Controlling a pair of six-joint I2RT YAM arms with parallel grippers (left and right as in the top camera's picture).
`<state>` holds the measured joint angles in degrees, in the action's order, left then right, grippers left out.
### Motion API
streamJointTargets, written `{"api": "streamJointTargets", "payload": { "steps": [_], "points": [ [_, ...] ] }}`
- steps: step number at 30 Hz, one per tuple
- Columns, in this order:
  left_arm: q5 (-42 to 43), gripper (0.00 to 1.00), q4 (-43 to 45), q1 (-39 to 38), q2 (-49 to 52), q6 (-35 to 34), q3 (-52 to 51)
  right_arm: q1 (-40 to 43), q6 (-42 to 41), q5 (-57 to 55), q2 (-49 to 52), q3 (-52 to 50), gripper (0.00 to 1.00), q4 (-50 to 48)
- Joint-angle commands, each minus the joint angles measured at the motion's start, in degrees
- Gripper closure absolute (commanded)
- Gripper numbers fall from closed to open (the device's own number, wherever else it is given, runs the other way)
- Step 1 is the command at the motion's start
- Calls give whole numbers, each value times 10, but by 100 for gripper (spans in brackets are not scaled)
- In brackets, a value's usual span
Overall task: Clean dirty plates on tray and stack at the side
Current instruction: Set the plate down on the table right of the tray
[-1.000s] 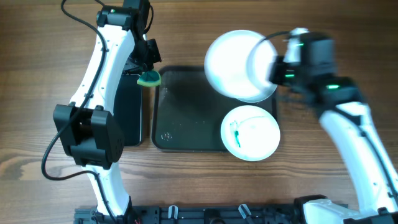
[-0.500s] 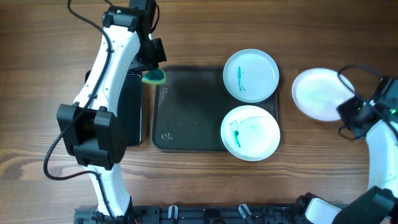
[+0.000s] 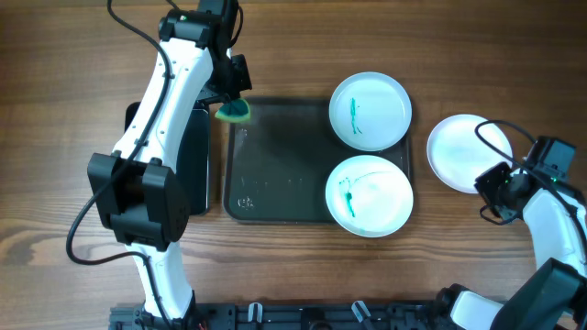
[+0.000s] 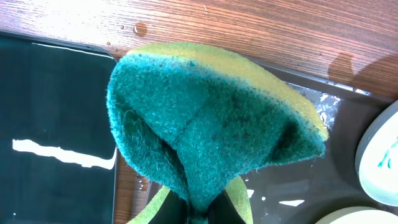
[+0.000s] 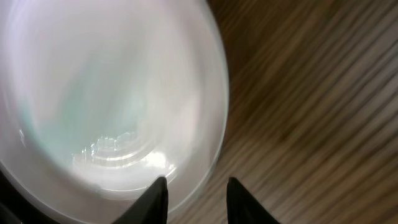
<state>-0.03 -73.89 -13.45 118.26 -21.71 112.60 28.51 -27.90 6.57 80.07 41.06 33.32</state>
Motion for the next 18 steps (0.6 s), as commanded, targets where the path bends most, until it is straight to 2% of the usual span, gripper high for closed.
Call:
{"api": "streamJointTargets", "payload": {
  "steps": [1,3,6,12,18],
  "points": [
    [7,96,2,-1,-14,5,14,-5,92,186,4,64,68,85],
    [7,96,2,-1,-14,5,14,-36,133,216,4,72,67,155],
    [7,96,2,-1,-14,3,14,-96,159,193,4,57,66,189],
    [7,96,1,-1,-14,3,14,-175,136,119,4,26,67,184],
    [7,96,0,-1,-14,3,14,-191,159,149,4,10,69,166]
  ]
}}
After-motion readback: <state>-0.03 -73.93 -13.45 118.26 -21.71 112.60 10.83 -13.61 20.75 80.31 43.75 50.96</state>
